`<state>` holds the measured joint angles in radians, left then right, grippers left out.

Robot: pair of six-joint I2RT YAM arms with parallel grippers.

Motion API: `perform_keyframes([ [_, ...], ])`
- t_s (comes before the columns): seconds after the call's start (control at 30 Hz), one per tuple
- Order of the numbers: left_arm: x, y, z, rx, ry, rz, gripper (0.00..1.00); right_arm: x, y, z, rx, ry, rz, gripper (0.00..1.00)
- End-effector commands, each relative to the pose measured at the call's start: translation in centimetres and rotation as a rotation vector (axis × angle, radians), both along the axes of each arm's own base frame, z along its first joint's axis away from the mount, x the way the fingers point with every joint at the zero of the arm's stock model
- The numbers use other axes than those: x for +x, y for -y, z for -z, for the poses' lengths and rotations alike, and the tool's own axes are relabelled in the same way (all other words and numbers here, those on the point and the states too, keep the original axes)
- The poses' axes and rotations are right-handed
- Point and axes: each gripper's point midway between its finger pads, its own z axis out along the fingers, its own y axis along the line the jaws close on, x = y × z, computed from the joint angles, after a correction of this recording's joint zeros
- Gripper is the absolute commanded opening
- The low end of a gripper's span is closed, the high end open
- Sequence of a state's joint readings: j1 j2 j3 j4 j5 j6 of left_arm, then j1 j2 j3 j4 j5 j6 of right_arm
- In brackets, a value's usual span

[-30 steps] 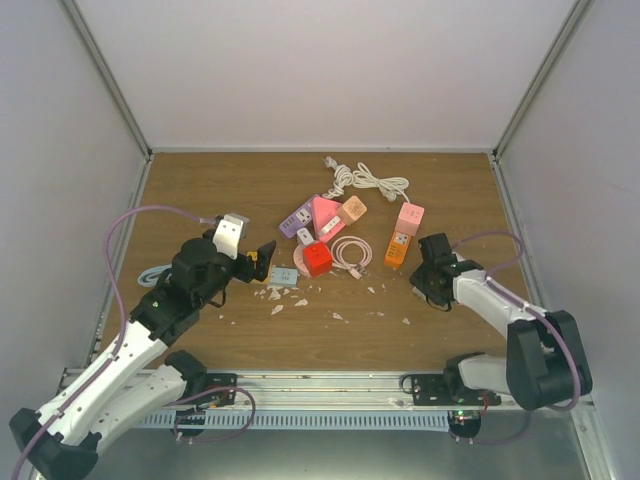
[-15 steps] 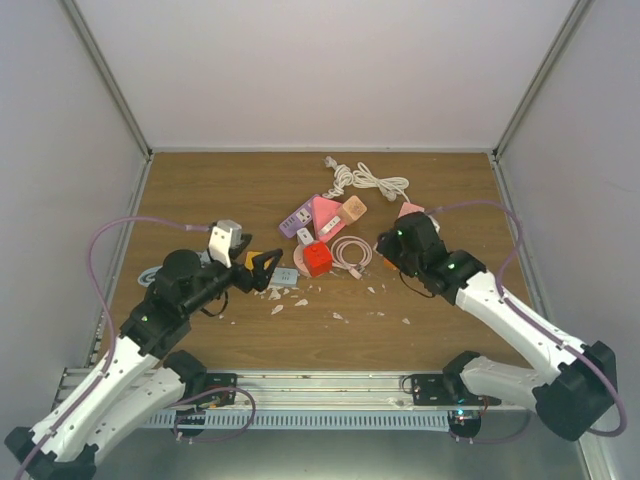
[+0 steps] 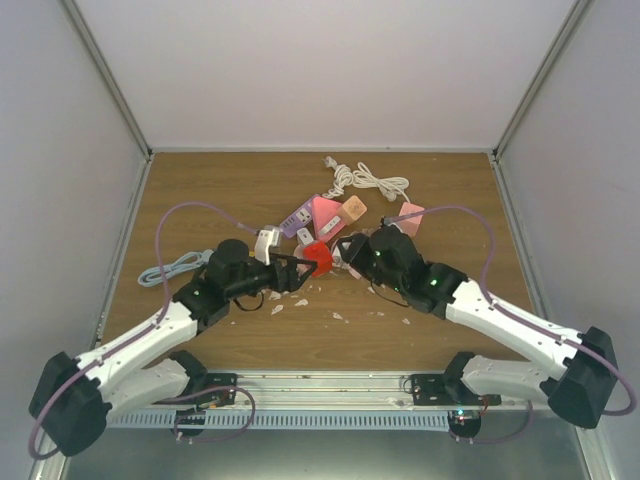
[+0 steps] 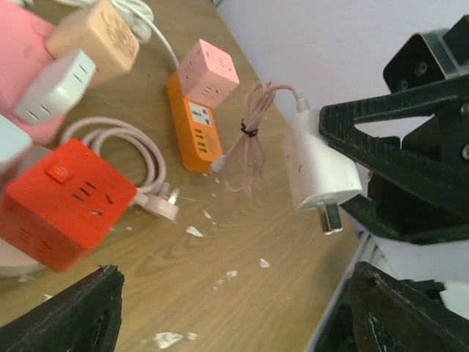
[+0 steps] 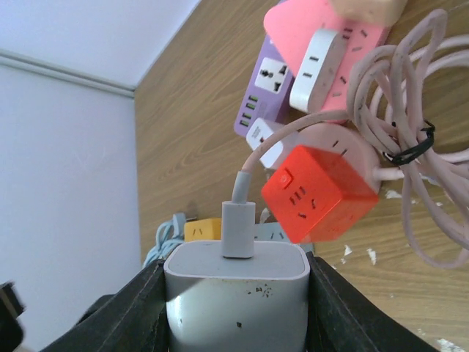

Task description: Insert the plug

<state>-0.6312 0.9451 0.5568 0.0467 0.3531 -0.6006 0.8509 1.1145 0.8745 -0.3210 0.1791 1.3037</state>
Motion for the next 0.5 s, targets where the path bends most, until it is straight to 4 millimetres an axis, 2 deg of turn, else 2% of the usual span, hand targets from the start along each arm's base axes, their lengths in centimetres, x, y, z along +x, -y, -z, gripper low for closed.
perform_keyframes([
  [0.0,-0.4,2.3,-2.1,-0.171,-0.05,0.033,0.84,-0.2,-1.6,-1.0,0.128,0.006,0.001,0.39],
  [0.17,-0.6,4.1,-2.1,-0.157,-0.022,0.091,0.88,-0.4,-3.5,-1.0,0.168,-0.003,-0.067,0.4],
  [0.27,-0.2,5.0,-1.9,-0.136,-0.027,0.102,0.88,-0.6,-4.3,-0.9,0.181,-0.009,-0.108,0.41],
  [0.47,0.4,5.5,-2.5,-0.158,0.007,0.067,0.68,-1.2,-4.6,-0.1,0.18,-0.034,-0.142,0.42],
])
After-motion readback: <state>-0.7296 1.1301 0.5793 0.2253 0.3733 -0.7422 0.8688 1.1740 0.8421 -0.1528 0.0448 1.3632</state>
